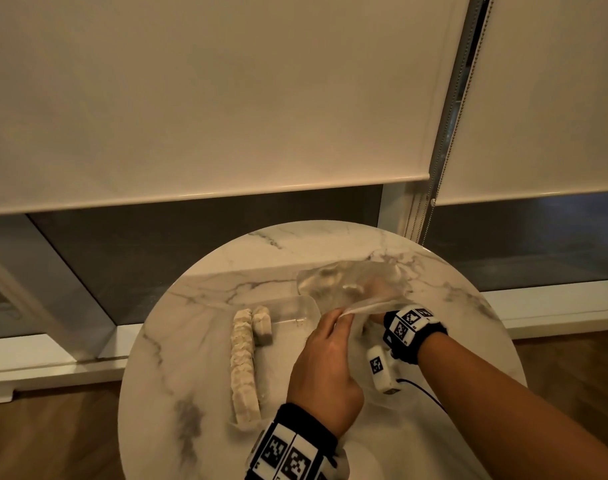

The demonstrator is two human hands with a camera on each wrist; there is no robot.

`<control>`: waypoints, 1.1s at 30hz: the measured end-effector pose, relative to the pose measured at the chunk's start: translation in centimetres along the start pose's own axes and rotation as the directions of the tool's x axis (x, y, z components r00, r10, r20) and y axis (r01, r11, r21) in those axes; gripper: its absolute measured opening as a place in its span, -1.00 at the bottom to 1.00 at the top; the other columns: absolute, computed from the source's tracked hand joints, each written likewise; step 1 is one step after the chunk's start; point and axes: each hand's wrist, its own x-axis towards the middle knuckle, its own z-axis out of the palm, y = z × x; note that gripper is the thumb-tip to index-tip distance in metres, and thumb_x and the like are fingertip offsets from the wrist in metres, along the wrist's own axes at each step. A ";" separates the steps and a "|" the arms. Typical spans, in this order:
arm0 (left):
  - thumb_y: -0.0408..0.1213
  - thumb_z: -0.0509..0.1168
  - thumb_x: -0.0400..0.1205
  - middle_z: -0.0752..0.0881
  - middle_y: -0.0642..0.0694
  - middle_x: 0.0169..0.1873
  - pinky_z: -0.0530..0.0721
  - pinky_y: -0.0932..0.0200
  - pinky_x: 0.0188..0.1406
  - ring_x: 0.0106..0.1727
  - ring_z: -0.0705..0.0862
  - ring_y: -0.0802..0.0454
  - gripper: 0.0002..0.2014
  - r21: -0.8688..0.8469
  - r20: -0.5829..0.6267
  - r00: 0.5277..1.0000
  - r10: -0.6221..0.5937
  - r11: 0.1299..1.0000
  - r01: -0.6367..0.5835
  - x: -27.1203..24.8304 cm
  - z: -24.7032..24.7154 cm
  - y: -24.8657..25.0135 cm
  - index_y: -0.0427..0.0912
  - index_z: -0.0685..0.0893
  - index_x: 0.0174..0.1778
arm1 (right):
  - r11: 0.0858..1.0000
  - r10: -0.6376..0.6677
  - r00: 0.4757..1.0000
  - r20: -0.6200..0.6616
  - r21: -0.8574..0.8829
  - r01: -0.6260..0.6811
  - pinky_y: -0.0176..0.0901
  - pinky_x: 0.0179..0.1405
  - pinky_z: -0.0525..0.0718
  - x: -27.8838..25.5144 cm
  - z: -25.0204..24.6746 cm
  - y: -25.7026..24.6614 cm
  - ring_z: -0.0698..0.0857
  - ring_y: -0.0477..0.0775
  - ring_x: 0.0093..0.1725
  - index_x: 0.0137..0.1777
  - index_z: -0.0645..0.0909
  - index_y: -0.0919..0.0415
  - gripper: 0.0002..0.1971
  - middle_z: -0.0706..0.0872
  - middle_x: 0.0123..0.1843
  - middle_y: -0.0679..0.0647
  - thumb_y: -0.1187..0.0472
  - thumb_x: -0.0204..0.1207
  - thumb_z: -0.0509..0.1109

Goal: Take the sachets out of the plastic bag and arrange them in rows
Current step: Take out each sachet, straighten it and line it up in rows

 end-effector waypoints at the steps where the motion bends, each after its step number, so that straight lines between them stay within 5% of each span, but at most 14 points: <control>1: -0.61 0.16 0.32 0.28 0.22 0.56 0.29 0.52 0.46 0.55 0.35 0.21 -0.10 -0.020 -0.004 1.000 -0.002 1.000 0.002 0.0 0.0 0.0 0.03 0.33 0.64 | 1.000 0.001 1.000 0.023 0.011 -0.001 -0.15 0.31 0.55 -0.1 -0.1 0.3 0.43 -0.02 0.06 0.39 0.61 0.33 -0.64 0.46 0.06 0.00 0.28 0.62 0.45; 4: -0.62 0.15 0.30 0.29 0.25 0.54 0.42 0.42 0.45 0.48 0.43 0.20 -0.09 -0.081 -0.011 1.000 -0.019 0.997 0.018 0.0 0.2 -0.4 0.04 0.34 0.63 | 0.992 -0.018 0.989 0.150 0.123 0.000 -0.50 -0.15 0.62 -1.1 -0.3 0.2 0.65 -0.26 -0.14 0.12 0.67 0.28 -0.90 0.72 0.07 0.03 0.29 0.69 0.37; 6: -0.61 0.16 0.28 0.29 0.27 0.52 0.52 0.30 0.41 0.44 0.48 0.17 -0.09 -0.121 -0.017 0.999 -0.027 0.992 0.025 0.0 0.5 -0.9 0.04 0.36 0.61 | 0.976 -0.010 0.985 0.174 0.217 -0.029 -0.38 0.07 0.63 -2.0 -0.2 -0.1 0.74 -0.16 0.08 0.31 0.64 0.38 -0.76 0.72 0.29 0.17 0.35 0.70 0.33; 7: -0.60 0.16 0.28 0.29 0.27 0.52 0.54 0.25 0.40 0.44 0.49 0.15 -0.10 -0.136 -0.017 0.999 -0.034 0.990 0.031 0.1 0.6 -1.1 0.04 0.36 0.61 | 0.964 0.006 0.992 0.129 0.261 -0.040 -0.37 0.04 0.64 -2.3 -0.1 0.0 0.74 -0.05 0.07 0.26 0.68 0.36 -0.79 0.74 0.21 0.16 0.35 0.67 0.35; 10: -0.56 0.16 0.32 0.26 0.27 0.53 0.58 0.19 0.38 0.44 0.51 0.11 -0.13 -0.171 -0.017 0.998 -0.066 0.983 0.062 0.3 0.9 -1.7 0.01 0.35 0.62 | 0.895 -0.031 0.999 0.039 0.446 0.011 -0.31 -0.38 0.65 -4.4 0.3 0.0 0.66 -0.10 -0.43 -0.25 0.68 0.19 -0.79 0.70 -0.32 0.00 0.36 0.63 0.40; 13: -0.56 0.17 0.37 0.22 0.25 0.55 0.60 0.15 0.37 0.43 0.52 0.09 -0.16 -0.203 -0.017 0.995 -0.095 0.975 0.090 0.4 1.0 -2.2 -0.02 0.32 0.64 | 0.847 -0.053 0.996 0.068 0.532 0.009 -0.17 -0.31 0.73 -7.4 0.1 1.1 0.66 -0.10 -0.46 -0.26 0.75 0.28 -0.80 0.68 -0.38 -0.01 0.33 0.61 0.45; 18: -0.62 0.19 0.40 0.28 0.20 0.52 0.62 0.24 0.33 0.39 0.56 0.09 -0.16 -0.243 -0.041 0.989 -0.141 0.962 0.127 0.9 1.0 -3.0 -0.03 0.32 0.64 | 0.766 -0.149 0.985 0.092 0.641 0.056 -0.20 -0.31 0.74 -12.5 -1.9 2.7 0.62 0.00 -0.41 -0.21 0.73 0.58 -0.80 0.63 -0.39 0.15 0.40 0.58 0.48; 22: -0.56 0.22 0.49 0.39 0.07 0.54 0.44 0.55 0.25 0.34 0.58 0.14 -0.26 -0.177 0.135 0.977 -0.166 0.966 0.189 0.8 1.4 -3.5 -0.05 0.39 0.63 | 0.626 -0.231 0.968 0.099 0.776 0.070 -0.24 -0.34 0.67 -15.6 -4.1 2.0 0.56 0.01 -0.39 -0.22 0.85 0.34 -0.83 0.61 -0.40 0.18 0.39 0.57 0.46; 26: -0.42 0.27 0.53 0.60 0.11 0.41 0.41 0.55 0.26 0.38 0.58 0.17 -0.47 -0.215 0.202 0.967 -0.156 0.956 0.199 0.4 1.9 -3.7 0.05 0.63 0.43 | 0.437 -0.276 0.959 0.057 0.897 0.072 -0.21 -0.36 0.62 -16.9 -5.2 0.6 0.53 0.00 -0.41 -0.28 0.84 0.27 -0.83 0.60 -0.38 0.22 0.25 0.45 0.45; 31: -0.19 0.16 0.64 0.81 0.10 0.10 0.64 0.13 0.22 0.26 0.69 0.07 -0.69 -0.723 0.065 0.931 -0.358 0.626 0.291 0.1 1.7 -3.0 0.05 0.85 -0.01 | 0.214 -0.346 0.938 0.007 0.974 0.072 -0.23 -0.34 0.65 -17.2 -5.0 -1.3 0.56 -0.02 -0.42 -0.28 0.79 0.34 -0.82 0.66 -0.37 0.19 0.20 0.39 0.48; 33: -0.16 0.10 0.76 0.84 -0.10 0.05 0.65 -0.01 0.20 0.19 0.75 -0.09 -0.63 -0.887 0.124 0.903 -0.411 0.363 0.286 0.0 1.0 -2.3 -0.11 0.85 -0.03 | 0.189 -0.356 0.934 -0.012 0.978 0.085 -0.22 -0.33 0.66 -17.0 -4.3 -2.3 0.58 -0.02 -0.41 -0.24 0.78 0.38 -0.81 0.67 -0.34 0.22 0.20 0.39 0.50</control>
